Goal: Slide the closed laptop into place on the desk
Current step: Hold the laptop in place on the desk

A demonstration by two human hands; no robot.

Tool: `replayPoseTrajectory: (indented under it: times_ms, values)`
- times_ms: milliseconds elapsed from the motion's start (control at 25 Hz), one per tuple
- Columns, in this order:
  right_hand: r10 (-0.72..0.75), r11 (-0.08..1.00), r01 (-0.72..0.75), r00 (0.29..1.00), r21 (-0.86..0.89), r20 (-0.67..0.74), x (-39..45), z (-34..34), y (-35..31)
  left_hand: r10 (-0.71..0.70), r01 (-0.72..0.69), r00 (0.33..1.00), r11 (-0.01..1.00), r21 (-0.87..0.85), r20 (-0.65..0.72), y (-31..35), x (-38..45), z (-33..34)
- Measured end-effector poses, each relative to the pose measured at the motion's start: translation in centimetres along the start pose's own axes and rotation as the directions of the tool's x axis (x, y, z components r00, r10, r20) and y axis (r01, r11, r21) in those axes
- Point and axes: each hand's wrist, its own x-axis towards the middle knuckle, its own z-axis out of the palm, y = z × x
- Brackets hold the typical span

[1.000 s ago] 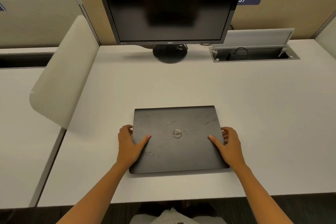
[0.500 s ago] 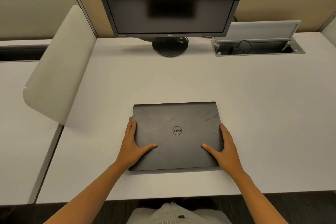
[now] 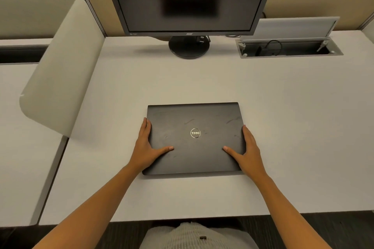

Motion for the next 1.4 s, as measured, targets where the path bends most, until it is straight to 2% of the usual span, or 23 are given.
replayPoseTrajectory:
  times_ms: [480,1400]
  values:
    - [0.019,0.999,-0.018,1.0,0.042,-0.021,0.7,-0.2,-0.5,-0.033,0.026,0.995,0.997,-0.072,-0.092,0.0,0.2,0.3]
    - [-0.008,1.0,0.008,1.0,0.003,0.03,-0.3,-0.5,-0.1,-0.033,0.029,0.996,0.999,-0.037,-0.087,-0.2,-1.1,0.4]
